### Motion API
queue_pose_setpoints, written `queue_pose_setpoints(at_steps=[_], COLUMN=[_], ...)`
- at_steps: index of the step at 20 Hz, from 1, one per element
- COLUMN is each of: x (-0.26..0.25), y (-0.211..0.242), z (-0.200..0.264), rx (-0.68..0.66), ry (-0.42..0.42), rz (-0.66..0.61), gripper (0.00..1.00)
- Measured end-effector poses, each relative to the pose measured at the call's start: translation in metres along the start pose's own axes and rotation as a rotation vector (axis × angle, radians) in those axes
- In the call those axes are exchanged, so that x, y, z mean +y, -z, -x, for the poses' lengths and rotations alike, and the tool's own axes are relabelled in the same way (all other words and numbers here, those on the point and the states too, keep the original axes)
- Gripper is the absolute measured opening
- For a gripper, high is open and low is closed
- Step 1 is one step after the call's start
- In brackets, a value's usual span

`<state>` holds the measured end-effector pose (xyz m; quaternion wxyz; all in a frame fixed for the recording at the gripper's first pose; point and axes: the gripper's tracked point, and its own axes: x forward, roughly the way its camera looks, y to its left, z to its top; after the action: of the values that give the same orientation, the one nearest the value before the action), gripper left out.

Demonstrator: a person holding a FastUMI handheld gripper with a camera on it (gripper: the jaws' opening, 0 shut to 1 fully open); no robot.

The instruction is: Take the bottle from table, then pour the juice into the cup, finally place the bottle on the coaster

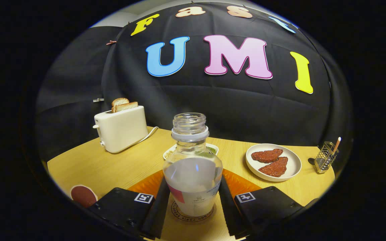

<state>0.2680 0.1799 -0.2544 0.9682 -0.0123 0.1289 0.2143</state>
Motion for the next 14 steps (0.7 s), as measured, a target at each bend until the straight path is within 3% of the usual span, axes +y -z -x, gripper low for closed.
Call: queue_pose_setpoints(at_steps=[7, 14], x=[0.001, 0.004], y=[-0.001, 0.003], z=[0.003, 0.009], rx=[-0.009, -0.009], ry=[0.001, -0.007], rz=[-0.093, -0.049], gripper=[0.75, 0.76])
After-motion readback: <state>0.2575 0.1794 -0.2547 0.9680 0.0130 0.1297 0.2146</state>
